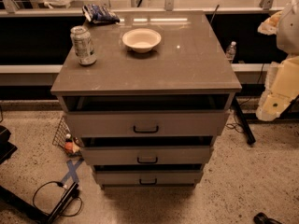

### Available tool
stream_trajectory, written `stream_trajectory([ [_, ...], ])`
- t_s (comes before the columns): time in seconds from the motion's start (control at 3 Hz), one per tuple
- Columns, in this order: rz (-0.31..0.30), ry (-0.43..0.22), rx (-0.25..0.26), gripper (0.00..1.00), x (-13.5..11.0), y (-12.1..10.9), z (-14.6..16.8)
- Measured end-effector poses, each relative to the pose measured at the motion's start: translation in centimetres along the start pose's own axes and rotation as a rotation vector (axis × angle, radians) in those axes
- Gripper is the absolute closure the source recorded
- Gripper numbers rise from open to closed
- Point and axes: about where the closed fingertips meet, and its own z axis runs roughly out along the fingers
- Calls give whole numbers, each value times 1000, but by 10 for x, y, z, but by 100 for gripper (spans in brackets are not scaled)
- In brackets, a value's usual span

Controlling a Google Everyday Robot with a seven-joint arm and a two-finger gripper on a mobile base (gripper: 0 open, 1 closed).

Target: Open bottom drawer

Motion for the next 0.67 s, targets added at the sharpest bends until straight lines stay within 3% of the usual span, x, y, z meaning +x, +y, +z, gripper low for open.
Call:
stream_trajectory([
  [0.67,26,-24,20,0,6,-2,12],
])
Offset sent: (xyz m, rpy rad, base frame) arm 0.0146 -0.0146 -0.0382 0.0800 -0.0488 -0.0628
